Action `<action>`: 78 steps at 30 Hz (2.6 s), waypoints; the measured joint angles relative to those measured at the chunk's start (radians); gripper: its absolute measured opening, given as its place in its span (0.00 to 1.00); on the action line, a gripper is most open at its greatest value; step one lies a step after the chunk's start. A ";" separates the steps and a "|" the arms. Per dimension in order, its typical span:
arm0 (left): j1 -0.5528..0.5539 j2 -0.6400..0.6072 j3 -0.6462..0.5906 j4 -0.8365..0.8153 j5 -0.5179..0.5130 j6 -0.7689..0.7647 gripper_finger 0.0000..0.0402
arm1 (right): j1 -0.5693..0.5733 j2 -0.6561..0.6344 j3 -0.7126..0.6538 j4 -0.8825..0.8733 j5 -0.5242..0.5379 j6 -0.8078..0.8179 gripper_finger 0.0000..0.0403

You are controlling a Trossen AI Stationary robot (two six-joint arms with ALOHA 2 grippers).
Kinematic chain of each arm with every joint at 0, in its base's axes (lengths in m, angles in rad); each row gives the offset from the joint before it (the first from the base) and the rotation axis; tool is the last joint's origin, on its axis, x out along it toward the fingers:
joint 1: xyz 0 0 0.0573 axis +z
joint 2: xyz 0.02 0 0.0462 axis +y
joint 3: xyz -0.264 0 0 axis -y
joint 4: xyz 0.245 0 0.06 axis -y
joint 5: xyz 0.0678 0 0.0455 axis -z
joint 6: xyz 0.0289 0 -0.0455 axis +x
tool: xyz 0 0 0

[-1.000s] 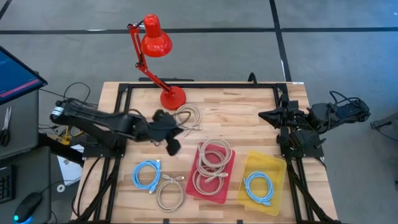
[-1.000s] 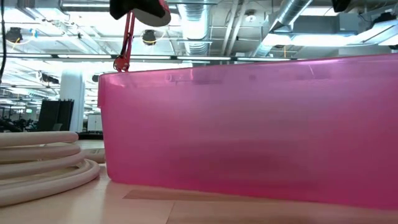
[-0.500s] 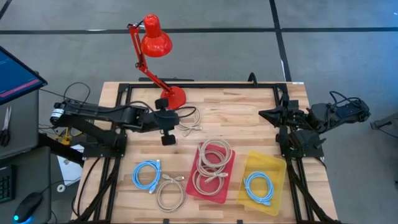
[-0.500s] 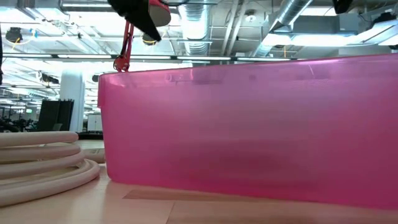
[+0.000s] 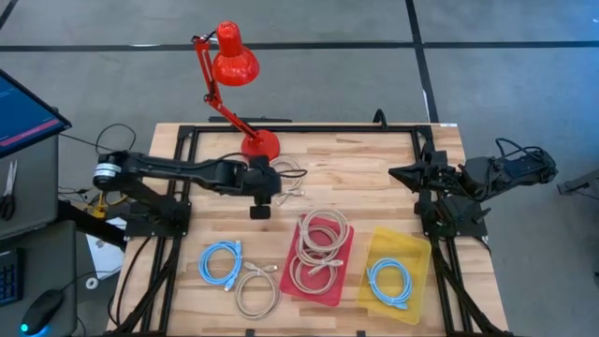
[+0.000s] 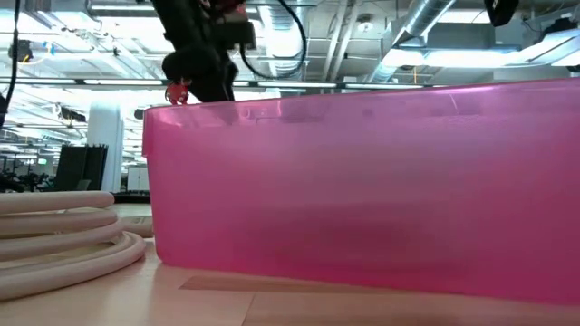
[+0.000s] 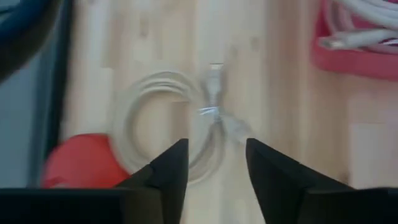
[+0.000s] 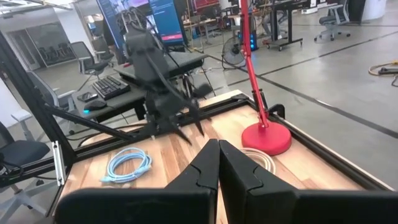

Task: Sort HDMI cables
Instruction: Put the brown HDMI cable into the pink bin

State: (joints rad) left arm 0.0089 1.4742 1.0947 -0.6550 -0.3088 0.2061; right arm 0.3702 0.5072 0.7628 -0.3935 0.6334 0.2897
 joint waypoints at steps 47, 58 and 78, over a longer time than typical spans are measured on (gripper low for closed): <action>0.268 0.179 -0.211 0.374 0.272 0.112 0.34 | 0.000 0.000 0.000 -0.071 0.050 0.061 0.00; 0.291 0.320 -0.207 0.386 0.330 0.102 0.33 | 0.000 0.000 0.000 -0.071 0.052 0.061 0.00; 0.230 0.071 -0.216 0.379 0.271 -0.125 0.04 | 0.000 0.000 0.000 -0.071 0.079 0.060 0.00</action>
State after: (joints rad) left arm 0.2386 1.5452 0.8787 -0.2763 -0.0377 0.0807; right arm 0.3702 0.5076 0.7628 -0.4644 0.7120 0.3496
